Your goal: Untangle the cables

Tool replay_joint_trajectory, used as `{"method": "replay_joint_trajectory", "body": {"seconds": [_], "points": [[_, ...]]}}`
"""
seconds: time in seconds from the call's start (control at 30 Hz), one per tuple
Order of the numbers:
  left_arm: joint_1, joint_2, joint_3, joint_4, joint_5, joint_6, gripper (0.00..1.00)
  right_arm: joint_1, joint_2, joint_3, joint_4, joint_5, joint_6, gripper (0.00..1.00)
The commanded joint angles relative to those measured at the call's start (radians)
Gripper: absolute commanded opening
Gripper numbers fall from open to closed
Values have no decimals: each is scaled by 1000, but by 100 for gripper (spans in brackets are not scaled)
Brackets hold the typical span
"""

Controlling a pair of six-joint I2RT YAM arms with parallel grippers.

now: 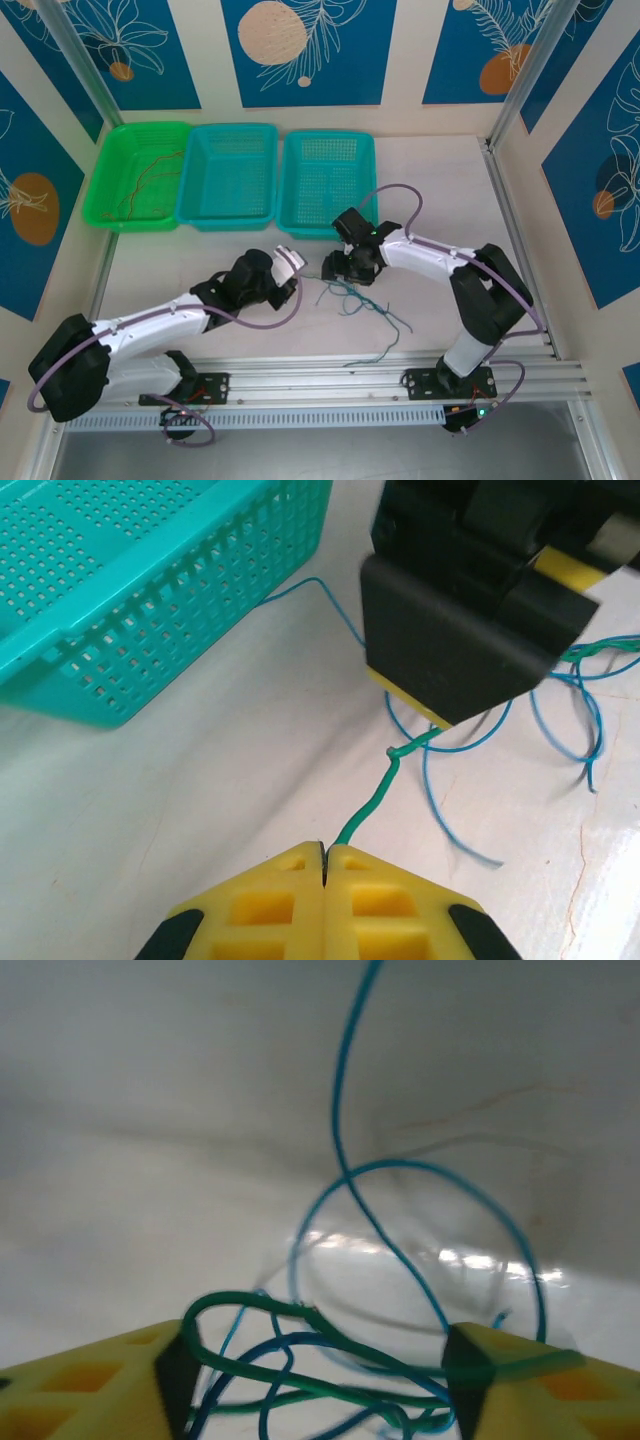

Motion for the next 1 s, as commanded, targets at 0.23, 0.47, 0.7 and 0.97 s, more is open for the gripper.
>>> {"method": "replay_joint_trajectory", "body": {"seconds": [0.23, 0.47, 0.7, 0.97], "points": [[27, -159, -42, -70, -327, -83, 0, 21, 13, -108, -164, 328, 163, 49], [181, -273, -16, -259, -449, -237, 0, 10, -29, -153, -210, 486, 214, 49], [282, -323, 0, -354, -407, -278, 0, -47, -88, -169, -236, 499, 220, 52], [286, -281, -26, -235, -177, -237, 0, 9, -395, -133, -120, 250, 41, 80]]}}
